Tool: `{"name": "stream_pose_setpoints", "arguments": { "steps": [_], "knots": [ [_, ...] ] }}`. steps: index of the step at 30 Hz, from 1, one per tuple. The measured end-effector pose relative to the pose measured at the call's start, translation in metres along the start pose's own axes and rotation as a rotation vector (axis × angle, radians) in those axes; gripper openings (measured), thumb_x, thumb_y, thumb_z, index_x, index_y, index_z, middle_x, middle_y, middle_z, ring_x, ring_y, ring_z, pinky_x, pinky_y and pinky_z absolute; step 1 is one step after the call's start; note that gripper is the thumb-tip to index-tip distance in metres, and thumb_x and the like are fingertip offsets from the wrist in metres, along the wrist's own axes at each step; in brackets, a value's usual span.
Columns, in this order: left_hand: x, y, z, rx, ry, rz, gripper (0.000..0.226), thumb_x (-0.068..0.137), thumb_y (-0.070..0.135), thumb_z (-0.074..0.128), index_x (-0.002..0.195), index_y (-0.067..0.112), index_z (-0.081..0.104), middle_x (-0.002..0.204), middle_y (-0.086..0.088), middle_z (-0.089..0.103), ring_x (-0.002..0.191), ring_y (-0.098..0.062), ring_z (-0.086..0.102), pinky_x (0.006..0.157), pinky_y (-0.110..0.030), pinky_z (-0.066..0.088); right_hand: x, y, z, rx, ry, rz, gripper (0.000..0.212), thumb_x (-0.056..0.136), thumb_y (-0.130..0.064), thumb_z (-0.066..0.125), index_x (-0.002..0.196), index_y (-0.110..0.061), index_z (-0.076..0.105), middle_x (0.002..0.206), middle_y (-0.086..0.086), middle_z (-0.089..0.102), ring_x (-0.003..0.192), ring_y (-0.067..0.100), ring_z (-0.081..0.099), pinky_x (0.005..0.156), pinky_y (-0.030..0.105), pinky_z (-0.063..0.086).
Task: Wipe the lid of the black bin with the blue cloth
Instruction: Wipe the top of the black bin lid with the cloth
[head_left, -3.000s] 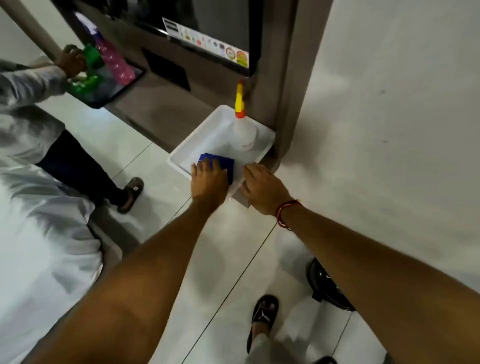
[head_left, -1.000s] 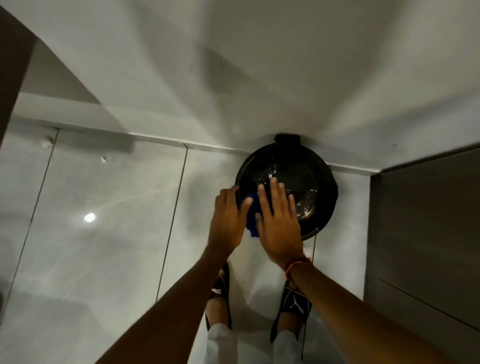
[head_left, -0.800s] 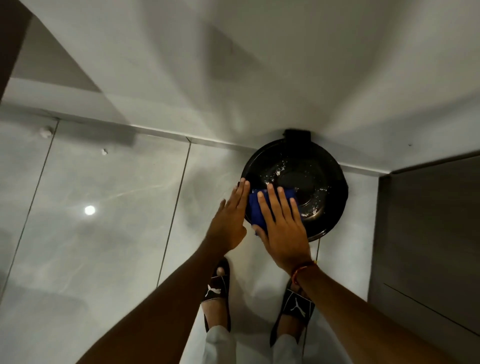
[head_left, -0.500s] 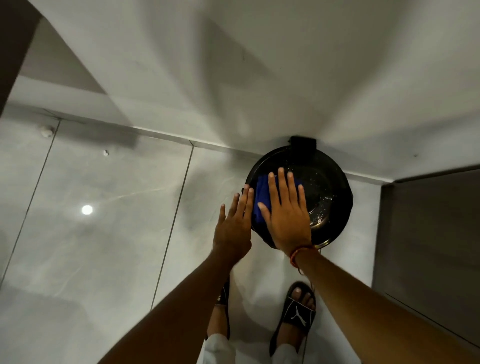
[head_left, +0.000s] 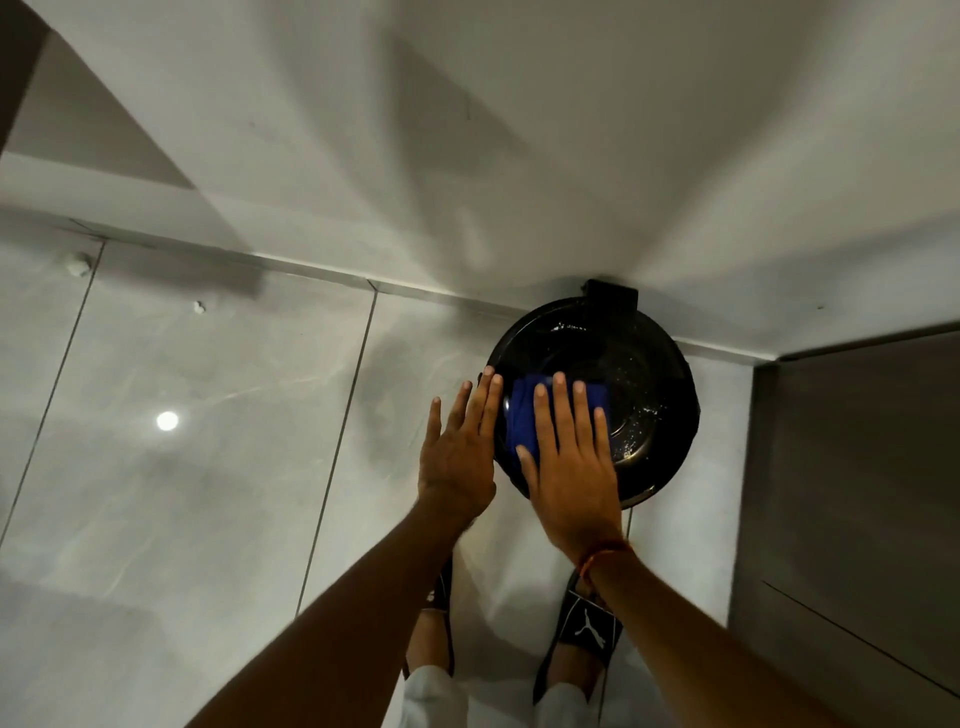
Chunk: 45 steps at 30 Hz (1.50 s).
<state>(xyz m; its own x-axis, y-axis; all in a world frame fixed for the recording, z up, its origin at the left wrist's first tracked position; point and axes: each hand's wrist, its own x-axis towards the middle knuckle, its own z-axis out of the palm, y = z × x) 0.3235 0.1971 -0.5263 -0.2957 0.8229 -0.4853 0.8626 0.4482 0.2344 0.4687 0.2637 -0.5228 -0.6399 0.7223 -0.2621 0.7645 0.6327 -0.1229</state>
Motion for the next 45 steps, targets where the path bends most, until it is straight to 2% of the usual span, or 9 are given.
{"name": "stream_pose_setpoints", "arguments": {
  "steps": [7,13,19,21,25,30,38,41,45],
  "knots": [
    [0.001,0.005,-0.002,-0.008,0.007,-0.006,0.109,0.087,0.015,0.059,0.157,0.019,-0.025,0.169,-0.004,-0.025,0.158,-0.027,-0.015,0.129,-0.054,0.004,0.031,0.008,-0.013,-0.037,-0.015,0.010,0.070,0.107,-0.048,0.021,0.163,-0.009,0.007,0.172,0.015,0.004,0.159,0.033,0.005,0.129,0.052,0.018],
    [0.000,0.008,-0.002,-0.025,-0.003,-0.031,0.120,0.083,0.020,0.066,0.155,0.020,-0.030,0.168,-0.003,-0.029,0.158,-0.029,-0.014,0.128,-0.056,0.007,0.097,0.015,-0.037,-0.011,0.019,0.068,0.071,0.108,-0.047,0.024,0.163,-0.009,0.002,0.172,0.015,-0.002,0.160,0.034,-0.001,0.130,0.051,0.009],
    [0.002,0.012,-0.003,-0.047,-0.004,-0.043,0.123,0.082,0.022,0.069,0.156,0.021,-0.029,0.168,-0.001,-0.029,0.159,-0.028,-0.010,0.129,-0.055,0.006,0.099,0.030,-0.044,0.094,0.070,0.368,0.068,0.109,-0.044,0.022,0.162,-0.004,0.005,0.172,0.018,0.002,0.160,0.035,0.001,0.130,0.051,0.010],
    [0.003,0.013,-0.004,-0.047,-0.010,-0.045,0.123,0.082,0.020,0.069,0.156,0.021,-0.029,0.167,-0.001,-0.029,0.159,-0.028,-0.011,0.129,-0.055,0.006,0.096,0.027,-0.043,0.116,0.080,0.389,0.068,0.109,-0.043,0.024,0.162,-0.005,0.004,0.172,0.017,0.001,0.160,0.035,0.000,0.130,0.052,0.008],
    [0.002,0.012,-0.005,-0.040,-0.018,-0.049,0.125,0.081,0.020,0.070,0.154,0.021,-0.032,0.167,-0.001,-0.030,0.158,-0.028,-0.011,0.129,-0.055,0.007,0.109,0.035,-0.047,0.060,0.006,0.145,0.066,0.108,-0.044,0.023,0.163,-0.012,0.004,0.173,0.010,0.001,0.160,0.034,-0.002,0.130,0.052,0.002],
    [0.002,0.012,-0.004,-0.026,-0.034,-0.055,0.128,0.081,0.027,0.071,0.151,0.022,-0.037,0.167,-0.001,-0.031,0.158,-0.028,-0.012,0.128,-0.056,0.006,0.125,0.041,-0.054,-0.023,-0.079,-0.279,0.063,0.106,-0.044,0.029,0.162,-0.015,0.020,0.170,0.005,0.023,0.160,0.031,0.009,0.130,0.051,0.007],
    [0.003,0.014,-0.006,-0.028,-0.022,-0.057,0.123,0.079,0.023,0.069,0.157,0.023,-0.027,0.169,0.001,-0.025,0.159,-0.028,-0.007,0.127,-0.059,0.010,0.069,0.070,-0.035,-0.136,-0.089,-0.520,0.069,0.105,-0.049,0.027,0.163,-0.015,0.011,0.172,0.005,0.013,0.160,0.028,0.008,0.130,0.050,0.014],
    [0.003,0.014,-0.007,-0.028,-0.016,-0.061,0.123,0.080,0.022,0.069,0.156,0.023,-0.028,0.168,0.002,-0.028,0.159,-0.028,-0.007,0.127,-0.058,0.009,0.065,0.078,-0.039,-0.077,-0.077,-0.358,0.069,0.106,-0.050,0.025,0.164,-0.015,0.007,0.173,0.004,0.007,0.160,0.026,0.004,0.129,0.052,0.017],
    [0.002,0.017,-0.008,-0.028,-0.021,-0.056,0.125,0.080,0.021,0.070,0.156,0.023,-0.030,0.167,0.002,-0.030,0.159,-0.028,-0.009,0.128,-0.058,0.006,0.095,0.080,-0.053,0.126,0.004,0.201,0.072,0.107,-0.049,0.026,0.163,-0.010,0.003,0.173,0.010,0.004,0.160,0.030,0.002,0.131,0.049,0.006]
  ]
}}
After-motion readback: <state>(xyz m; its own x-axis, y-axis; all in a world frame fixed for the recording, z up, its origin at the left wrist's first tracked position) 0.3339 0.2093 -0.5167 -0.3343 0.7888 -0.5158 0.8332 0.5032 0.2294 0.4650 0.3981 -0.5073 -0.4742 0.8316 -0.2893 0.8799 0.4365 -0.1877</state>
